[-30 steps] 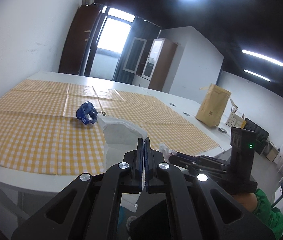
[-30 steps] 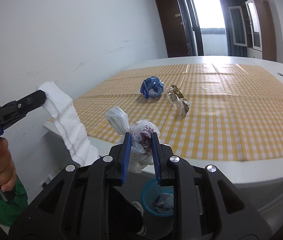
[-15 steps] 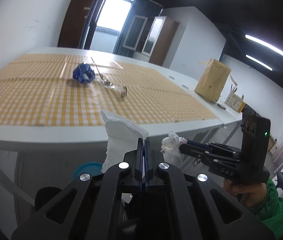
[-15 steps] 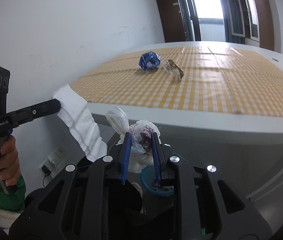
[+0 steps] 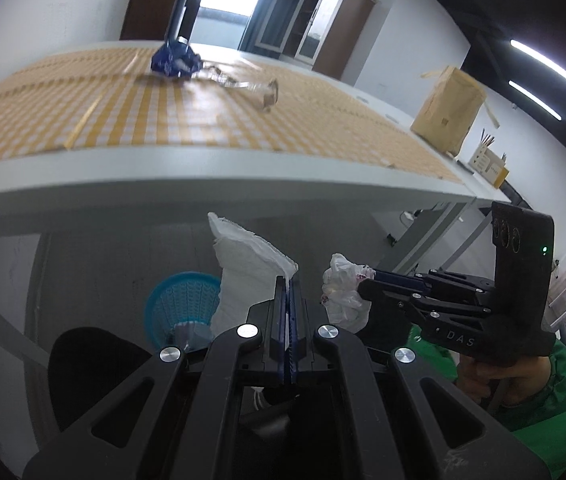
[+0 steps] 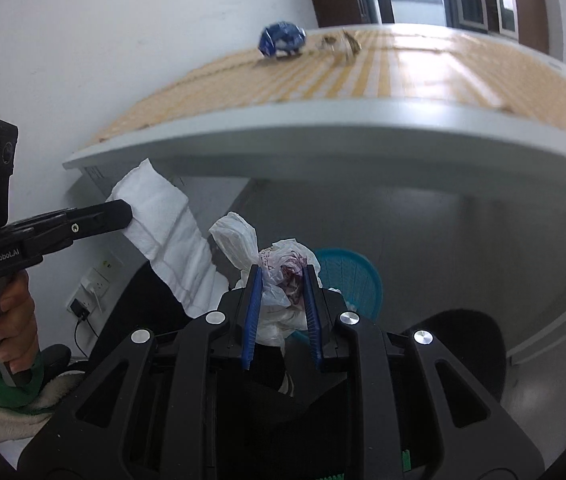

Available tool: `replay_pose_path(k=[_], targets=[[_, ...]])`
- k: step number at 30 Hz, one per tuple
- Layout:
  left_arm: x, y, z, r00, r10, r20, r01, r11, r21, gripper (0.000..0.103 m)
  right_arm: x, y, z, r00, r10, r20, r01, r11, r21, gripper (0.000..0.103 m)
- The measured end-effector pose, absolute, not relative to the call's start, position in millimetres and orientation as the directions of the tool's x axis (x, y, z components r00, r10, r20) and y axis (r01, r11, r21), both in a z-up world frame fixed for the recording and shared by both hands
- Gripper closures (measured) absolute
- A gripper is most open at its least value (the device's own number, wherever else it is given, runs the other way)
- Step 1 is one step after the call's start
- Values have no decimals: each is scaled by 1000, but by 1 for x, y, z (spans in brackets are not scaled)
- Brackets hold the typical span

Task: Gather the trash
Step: 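Lift the tissue and paper towel off the table with both tools, then carry the tissue and paper towel down over the blue wastebasket with both tools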

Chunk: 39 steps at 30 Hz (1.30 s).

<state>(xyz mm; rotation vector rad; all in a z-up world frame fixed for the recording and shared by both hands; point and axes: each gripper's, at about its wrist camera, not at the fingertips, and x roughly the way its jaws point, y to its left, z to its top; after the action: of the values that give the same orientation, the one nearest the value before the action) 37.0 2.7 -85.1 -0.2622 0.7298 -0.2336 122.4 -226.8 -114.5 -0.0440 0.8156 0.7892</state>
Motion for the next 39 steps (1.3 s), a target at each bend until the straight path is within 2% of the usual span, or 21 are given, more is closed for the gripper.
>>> replay_pose_path(k=[15,23,39], targets=[[85,19,-170,668,-279,-690,42,940,-339,103,175,-203,-208,303,542,-783,-553,770,319,84],[117,47,-216,619,-316,-719,-94,879,-467,103,200,-186,-252,237,508,-828,-488,799,351,84],[179,75,-287,515,-355,-780,-232,818,-526,103,258,-136,-319,129,435,-891,-444,829,340,84]])
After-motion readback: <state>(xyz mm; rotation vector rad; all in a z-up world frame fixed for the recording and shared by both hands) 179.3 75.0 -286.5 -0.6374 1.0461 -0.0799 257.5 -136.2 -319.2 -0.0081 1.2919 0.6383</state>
